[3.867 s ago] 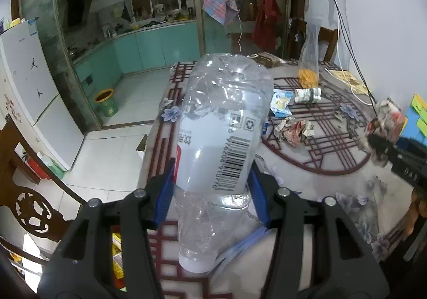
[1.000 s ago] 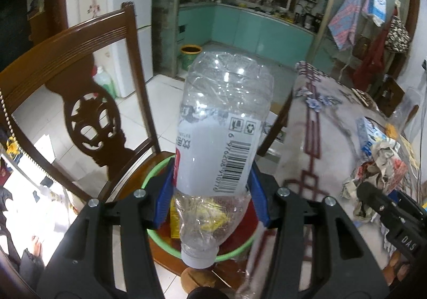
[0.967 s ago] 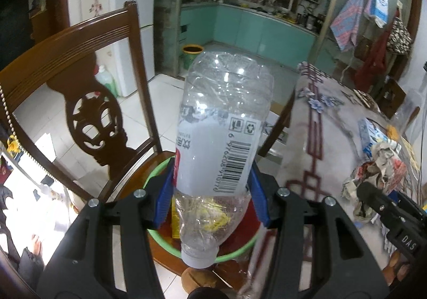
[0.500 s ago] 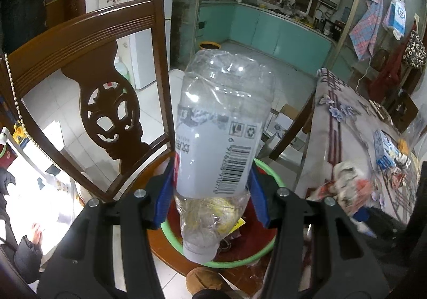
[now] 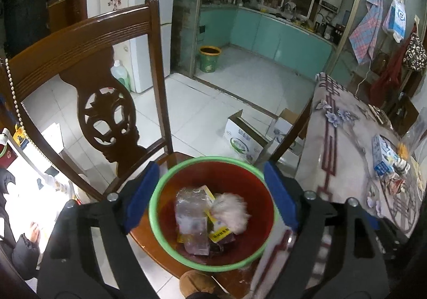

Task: Collect trash
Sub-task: 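Open the left tool to drop the bottle into the bucket while the right tool drops the paper, then swing both open tools back over the table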

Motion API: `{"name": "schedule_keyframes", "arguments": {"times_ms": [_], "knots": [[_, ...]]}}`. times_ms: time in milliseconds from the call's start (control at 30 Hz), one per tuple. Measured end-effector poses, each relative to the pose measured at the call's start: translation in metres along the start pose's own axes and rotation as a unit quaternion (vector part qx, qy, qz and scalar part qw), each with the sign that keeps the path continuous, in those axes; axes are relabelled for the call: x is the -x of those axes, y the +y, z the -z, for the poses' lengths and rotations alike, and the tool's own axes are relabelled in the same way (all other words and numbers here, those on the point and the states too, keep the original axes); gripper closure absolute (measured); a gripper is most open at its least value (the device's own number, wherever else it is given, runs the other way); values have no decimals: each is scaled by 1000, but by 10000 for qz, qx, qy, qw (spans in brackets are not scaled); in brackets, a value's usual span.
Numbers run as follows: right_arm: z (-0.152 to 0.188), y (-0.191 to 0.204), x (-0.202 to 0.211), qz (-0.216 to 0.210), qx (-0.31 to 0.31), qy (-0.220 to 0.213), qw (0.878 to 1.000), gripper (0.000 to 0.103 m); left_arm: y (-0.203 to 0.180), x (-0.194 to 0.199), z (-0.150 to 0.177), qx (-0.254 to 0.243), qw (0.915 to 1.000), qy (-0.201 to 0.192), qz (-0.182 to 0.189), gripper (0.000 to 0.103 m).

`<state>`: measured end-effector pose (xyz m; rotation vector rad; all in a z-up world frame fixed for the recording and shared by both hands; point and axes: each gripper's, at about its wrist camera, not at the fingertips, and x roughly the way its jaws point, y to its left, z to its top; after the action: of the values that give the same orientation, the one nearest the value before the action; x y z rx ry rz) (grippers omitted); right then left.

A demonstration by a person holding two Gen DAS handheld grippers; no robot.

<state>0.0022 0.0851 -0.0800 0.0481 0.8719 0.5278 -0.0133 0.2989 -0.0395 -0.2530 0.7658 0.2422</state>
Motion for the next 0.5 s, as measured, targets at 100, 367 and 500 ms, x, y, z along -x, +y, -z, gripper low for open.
{"name": "schedule_keyframes", "arguments": {"times_ms": [100,367,500], "knots": [[10,-48,37,419,-151,-159,9989,22,-17,3,0,-72,9999,24,123,25],[15,-210,104,1940,-873,-519,9757,17,-103,12,8,-668,9956,58,655,23],[5,-284,92,2454,-1309,-282,9601,17,-151,12,21,-1147,9896,151,856,23]]}}
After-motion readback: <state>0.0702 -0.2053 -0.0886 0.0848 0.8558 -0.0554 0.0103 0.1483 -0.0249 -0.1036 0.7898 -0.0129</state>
